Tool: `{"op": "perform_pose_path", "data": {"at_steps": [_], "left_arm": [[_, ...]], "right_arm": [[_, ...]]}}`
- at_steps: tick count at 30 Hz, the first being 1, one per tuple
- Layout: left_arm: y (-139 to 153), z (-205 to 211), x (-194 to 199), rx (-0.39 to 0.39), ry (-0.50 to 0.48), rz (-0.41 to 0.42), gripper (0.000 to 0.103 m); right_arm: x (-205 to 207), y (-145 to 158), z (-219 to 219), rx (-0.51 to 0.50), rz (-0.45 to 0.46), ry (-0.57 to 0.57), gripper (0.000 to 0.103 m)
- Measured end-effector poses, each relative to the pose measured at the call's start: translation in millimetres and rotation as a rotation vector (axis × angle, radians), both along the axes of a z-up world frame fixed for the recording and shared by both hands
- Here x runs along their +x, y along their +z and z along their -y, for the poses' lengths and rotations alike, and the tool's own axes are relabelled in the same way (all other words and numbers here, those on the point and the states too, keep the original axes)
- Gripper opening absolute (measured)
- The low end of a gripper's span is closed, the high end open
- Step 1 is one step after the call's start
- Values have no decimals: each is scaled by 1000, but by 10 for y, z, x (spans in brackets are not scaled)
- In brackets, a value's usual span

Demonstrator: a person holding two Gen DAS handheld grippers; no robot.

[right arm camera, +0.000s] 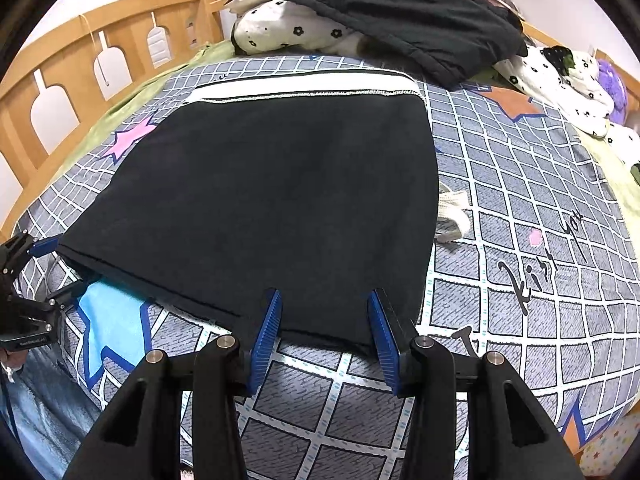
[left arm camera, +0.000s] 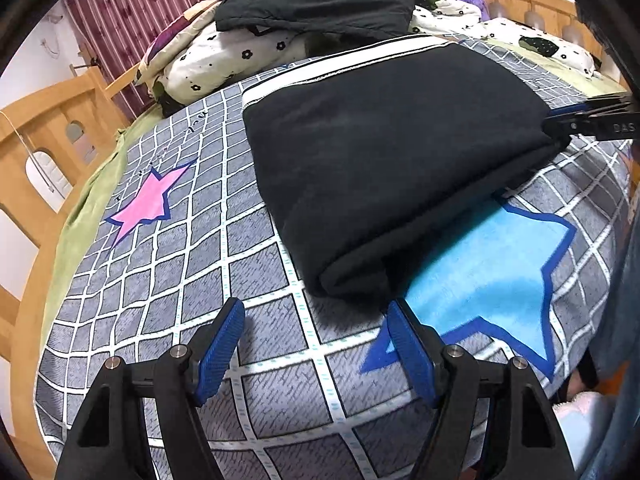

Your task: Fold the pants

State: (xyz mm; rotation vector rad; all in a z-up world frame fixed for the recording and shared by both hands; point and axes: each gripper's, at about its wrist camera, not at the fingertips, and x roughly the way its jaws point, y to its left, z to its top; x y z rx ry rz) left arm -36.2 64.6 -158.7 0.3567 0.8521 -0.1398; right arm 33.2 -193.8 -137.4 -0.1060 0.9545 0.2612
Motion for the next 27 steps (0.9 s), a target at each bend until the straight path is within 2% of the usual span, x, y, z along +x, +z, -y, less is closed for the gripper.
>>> {"op": "perform_pose_path", "data": {"at_steps": [3,4,5,7,8,9,10,11,13,14,16,17,21,24,26,27], "left_arm": [[4,50,54,8,27,31,67],[10,73,61,11,28,37,57],[2,129,82,10,25,37,42],[-11,207,79,9,12,39,21],[22,231,48,14,32,76,16],[112,157,15,-63,65,114,14],[163,80,7,-133,83,117,12],[198,-49,43,-211,125,92,12],[71,-151,135,-243,162,3,13],[-47,-152,143,-235,170,-28,13],[-62,-78,67,-189,154,4,12],[-44,-70,53,-192,149,-2,12],[15,-214,-18,-276,188,-56,14],[132,-327,-118,-353,200,-57,14],[261,-386,-142,-394,207,-23,28],[328,-396,-154,-405,205,0,30]], "right_arm": [[-4,-1,31,8,-2,4,45],[0,-2,37,9,-2,4,45],[-2,-5,45,8,-2,5,45],[-3,-13,29,-4,1,5,45],[-2,-13,17,-7,1,3,45],[4,-12,11,-9,-1,-1,45],[14,-12,4,-9,-2,-5,45],[24,-14,4,-8,-5,-8,45],[41,-20,21,3,-12,-7,45],[44,-25,25,9,-15,-5,45],[33,-41,21,-1,-11,5,45],[23,-45,6,-14,-6,12,45],[-13,6,6,-14,7,26,49],[-26,78,76,15,27,12,51],[-23,141,146,32,56,-19,51],[-24,180,177,38,82,-39,51]]}}
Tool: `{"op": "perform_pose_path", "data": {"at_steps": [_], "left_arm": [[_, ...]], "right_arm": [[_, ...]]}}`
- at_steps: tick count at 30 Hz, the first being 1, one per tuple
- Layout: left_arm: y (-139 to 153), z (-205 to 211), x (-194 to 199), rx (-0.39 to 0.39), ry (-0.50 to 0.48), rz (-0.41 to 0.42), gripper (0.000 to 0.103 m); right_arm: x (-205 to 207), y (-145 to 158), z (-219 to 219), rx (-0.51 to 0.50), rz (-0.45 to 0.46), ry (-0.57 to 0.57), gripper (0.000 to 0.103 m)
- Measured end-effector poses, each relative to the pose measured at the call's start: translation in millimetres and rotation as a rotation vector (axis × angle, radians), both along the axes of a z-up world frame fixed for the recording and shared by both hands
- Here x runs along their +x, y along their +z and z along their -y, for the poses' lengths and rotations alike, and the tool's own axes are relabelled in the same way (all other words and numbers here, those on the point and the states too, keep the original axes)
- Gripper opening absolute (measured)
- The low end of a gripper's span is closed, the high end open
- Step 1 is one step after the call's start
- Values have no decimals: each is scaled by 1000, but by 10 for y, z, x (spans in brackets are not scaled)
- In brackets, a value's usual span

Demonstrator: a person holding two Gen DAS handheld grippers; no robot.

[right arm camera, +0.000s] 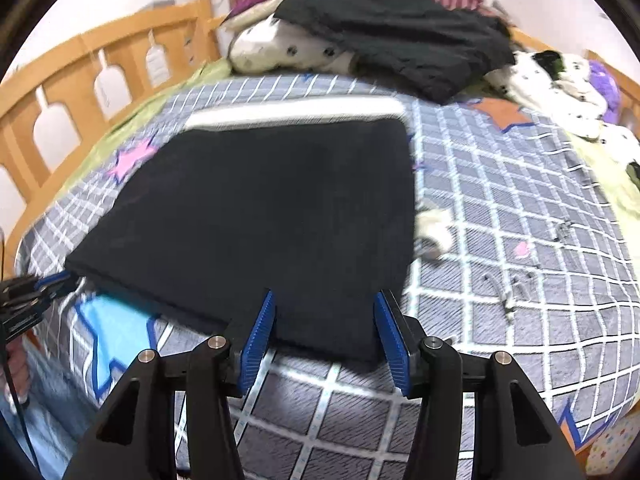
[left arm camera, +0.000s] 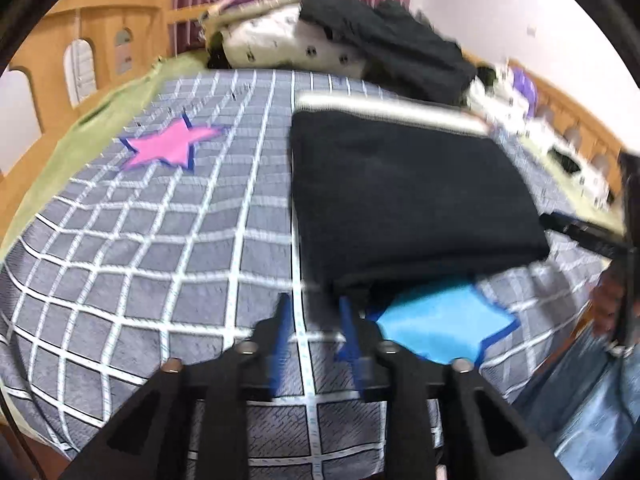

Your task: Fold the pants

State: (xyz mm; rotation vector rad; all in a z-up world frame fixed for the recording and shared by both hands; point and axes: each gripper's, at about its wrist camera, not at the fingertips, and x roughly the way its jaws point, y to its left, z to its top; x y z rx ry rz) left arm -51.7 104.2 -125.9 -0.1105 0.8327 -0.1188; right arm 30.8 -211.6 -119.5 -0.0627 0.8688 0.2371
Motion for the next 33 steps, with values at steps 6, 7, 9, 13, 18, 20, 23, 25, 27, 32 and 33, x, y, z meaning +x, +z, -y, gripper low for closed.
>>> {"op": "perform_pose_path", "data": {"at_steps": [6,7,9,13,18,20,23,25,27,32,33], "left_arm": [[255,221,292,2,-52,58,35],[248,259,361,11,-57,46,35],[125,338,498,38,-53,3,35],[-189,500,474,124,-71,-14,41],[-88,544,509,124,-79,-19,49],[-74,526,543,112,-63,-24,50],[-49,524,567,107,-58,-35,50],[-52,513,572,105,-56,-40,50],[-48,507,587,103,-52,-42,50],[-12,509,574,116,-44,-4,51],[-21,512,585,118,-45,-10,51]], "right_arm": [[55,186,100,85,102,-44,51],[94,176,109,96,92,-41,51],[177,80,66,74,41,-52,51],[241,-327,-144,-124,-64,-46,52],[216,-225,-81,-89,-28,-27,53],[262,-203,-49,-55,-38,-34,53],[274,-129,-54,-41,9,-25,53],[270,-101,-100,-36,35,-12,53],[254,-88,-127,-34,50,-11,53],[323,-63,-132,-18,81,-9,53],[341,-76,-139,-22,75,-12,53]]}}
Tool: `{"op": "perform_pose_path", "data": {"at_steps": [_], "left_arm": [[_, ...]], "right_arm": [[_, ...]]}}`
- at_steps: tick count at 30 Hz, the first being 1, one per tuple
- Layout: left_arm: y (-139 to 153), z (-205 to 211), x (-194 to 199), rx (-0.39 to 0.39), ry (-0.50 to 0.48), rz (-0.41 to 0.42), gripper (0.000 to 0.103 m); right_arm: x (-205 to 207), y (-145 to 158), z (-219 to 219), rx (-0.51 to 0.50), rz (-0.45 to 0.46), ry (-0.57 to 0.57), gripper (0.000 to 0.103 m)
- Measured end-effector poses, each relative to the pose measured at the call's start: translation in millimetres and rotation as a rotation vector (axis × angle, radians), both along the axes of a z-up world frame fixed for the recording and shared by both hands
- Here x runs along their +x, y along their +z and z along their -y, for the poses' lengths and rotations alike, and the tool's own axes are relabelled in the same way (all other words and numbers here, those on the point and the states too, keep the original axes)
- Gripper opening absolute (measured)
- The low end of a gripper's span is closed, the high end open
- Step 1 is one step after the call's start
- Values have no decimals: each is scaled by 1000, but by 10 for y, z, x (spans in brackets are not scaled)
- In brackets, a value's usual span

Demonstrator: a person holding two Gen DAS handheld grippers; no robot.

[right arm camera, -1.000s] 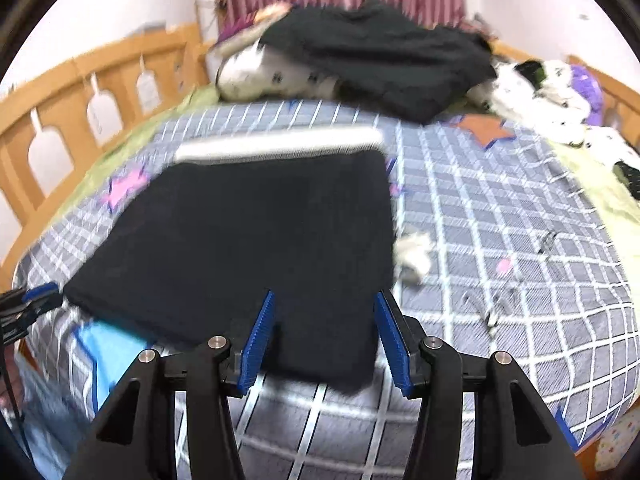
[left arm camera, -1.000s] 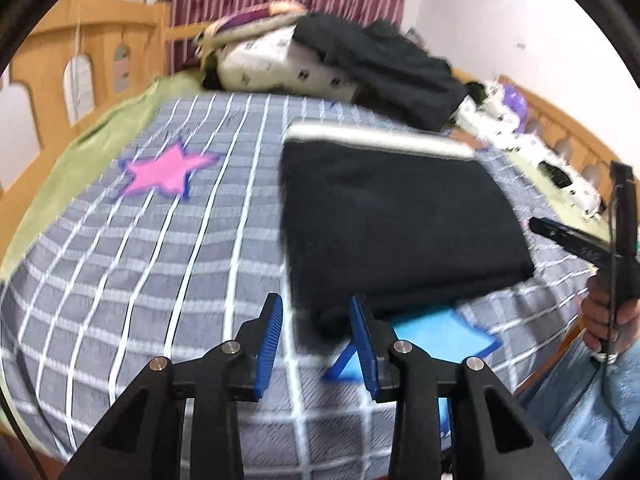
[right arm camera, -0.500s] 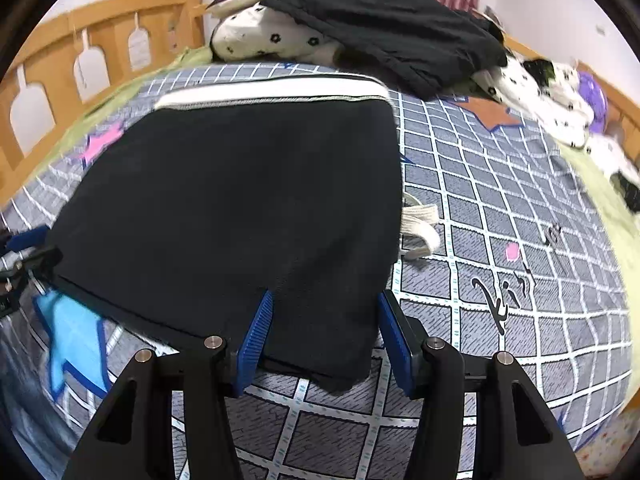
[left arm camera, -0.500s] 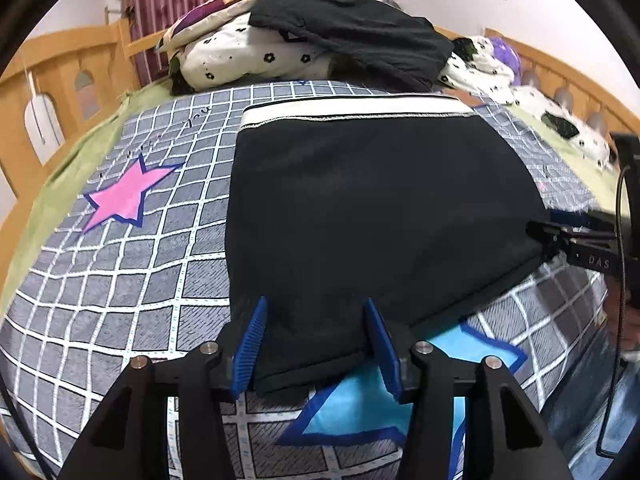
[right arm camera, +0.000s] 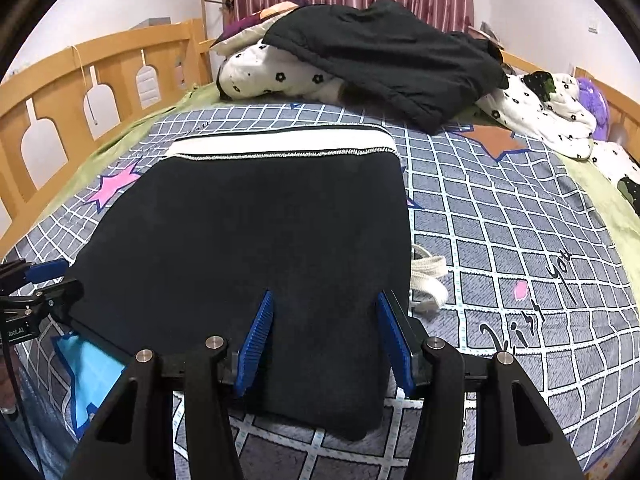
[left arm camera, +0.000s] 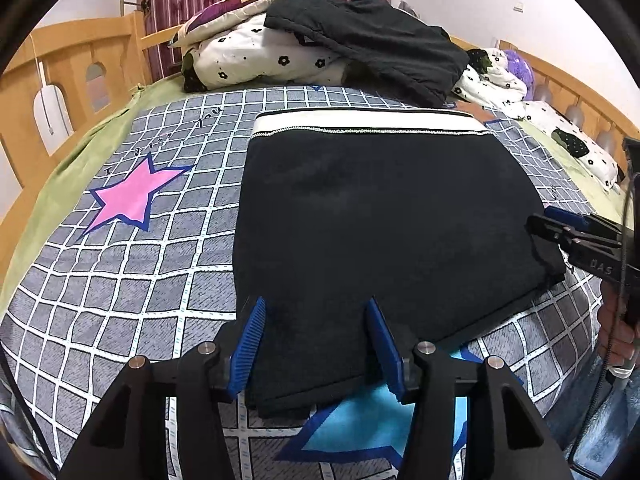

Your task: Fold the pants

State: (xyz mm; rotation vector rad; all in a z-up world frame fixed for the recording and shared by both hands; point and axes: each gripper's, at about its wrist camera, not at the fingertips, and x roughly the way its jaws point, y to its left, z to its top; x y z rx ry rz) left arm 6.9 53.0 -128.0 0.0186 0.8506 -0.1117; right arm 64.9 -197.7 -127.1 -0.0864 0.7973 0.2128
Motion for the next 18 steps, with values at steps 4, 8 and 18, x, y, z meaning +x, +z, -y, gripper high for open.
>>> {"op": "perform_pose_path", "data": {"at_steps": [4,8,18], "left_arm": [[-69,24,29,27,2,-1,55],[51,-9,5,17,5,54,55],[571,-175,728,-17,20,108,55]], "right_arm": [[14,-113,-85,-76,-17,-9,54],[0,-66,-94,-88,-5,-1,54],[532,468,-28,-67,77,-25,54]]}}
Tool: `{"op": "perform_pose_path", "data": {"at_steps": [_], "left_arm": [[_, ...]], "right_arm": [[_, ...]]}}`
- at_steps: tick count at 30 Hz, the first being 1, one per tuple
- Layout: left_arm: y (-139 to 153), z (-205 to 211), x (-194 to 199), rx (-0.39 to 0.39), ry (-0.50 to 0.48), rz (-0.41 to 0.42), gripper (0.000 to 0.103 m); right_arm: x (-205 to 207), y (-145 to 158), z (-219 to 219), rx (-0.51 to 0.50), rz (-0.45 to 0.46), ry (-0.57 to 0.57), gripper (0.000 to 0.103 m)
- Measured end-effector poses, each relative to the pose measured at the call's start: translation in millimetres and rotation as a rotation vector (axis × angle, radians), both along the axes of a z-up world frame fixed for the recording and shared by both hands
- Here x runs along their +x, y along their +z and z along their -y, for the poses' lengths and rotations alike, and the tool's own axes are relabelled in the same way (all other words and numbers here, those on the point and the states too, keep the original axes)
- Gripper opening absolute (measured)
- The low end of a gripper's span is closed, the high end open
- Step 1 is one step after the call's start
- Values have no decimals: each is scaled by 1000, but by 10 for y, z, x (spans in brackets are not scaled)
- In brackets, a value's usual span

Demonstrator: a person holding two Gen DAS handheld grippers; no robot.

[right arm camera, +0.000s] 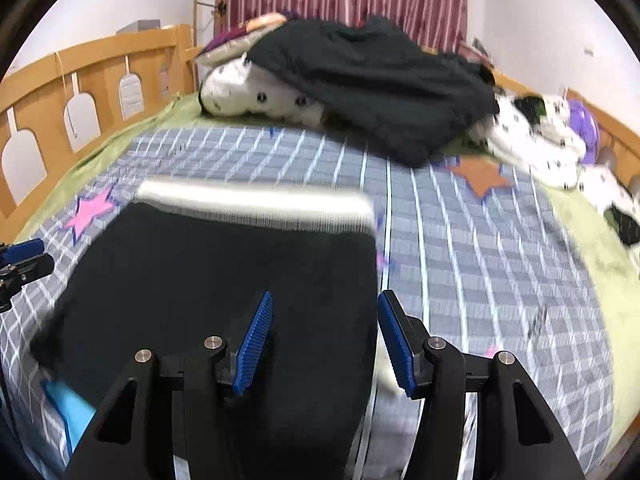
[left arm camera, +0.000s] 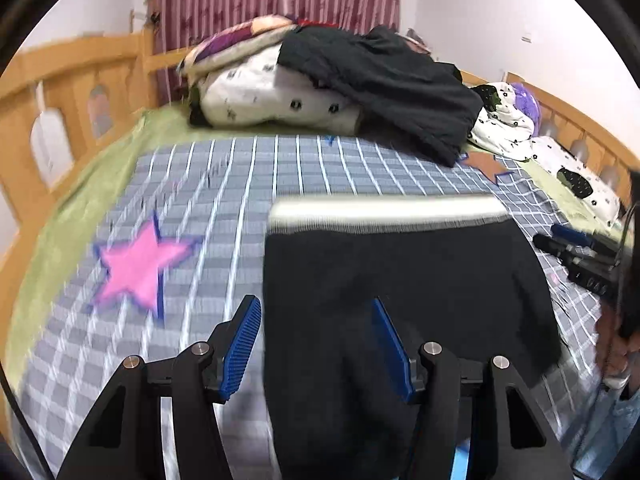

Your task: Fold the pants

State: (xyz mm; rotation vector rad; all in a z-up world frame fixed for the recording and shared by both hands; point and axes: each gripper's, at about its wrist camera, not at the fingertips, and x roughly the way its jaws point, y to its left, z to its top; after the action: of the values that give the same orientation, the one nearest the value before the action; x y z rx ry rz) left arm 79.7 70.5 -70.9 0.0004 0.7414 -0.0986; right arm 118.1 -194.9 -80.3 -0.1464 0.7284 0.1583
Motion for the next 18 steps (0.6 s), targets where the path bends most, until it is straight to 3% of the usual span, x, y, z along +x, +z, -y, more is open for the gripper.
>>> {"op": "perform_pose_path", "data": {"at_steps": [3,5,7,9,10,11,13,18], "left_arm": [[48,85,347,67,-25,45,59],[-92,86,628,62,-20,11,60],[-343,67,826,59,2,-62,60],[-627,54,942,71,17,-134,63],[-776,52,963,66,12,-143,65],[-785,47,945,54,7,-124,65],[-743,44,960,47,1,-133,65],[-766,102,973,68,-23,-112,69]], "right_arm": [[319,178,-60,4,42,19,54],[535,166,-82,19,35,31,56],[757,-13,-101,14,-12,31,56],[979,-374,-96,-43,-83,4,58],[1009,-552,-61,-43,-66,3,59],[992,-558,-21,-10,-39,10,59],[1049,-515,69,48,-79,17,61],[1074,-556,136,106,-99,8,64]]}}
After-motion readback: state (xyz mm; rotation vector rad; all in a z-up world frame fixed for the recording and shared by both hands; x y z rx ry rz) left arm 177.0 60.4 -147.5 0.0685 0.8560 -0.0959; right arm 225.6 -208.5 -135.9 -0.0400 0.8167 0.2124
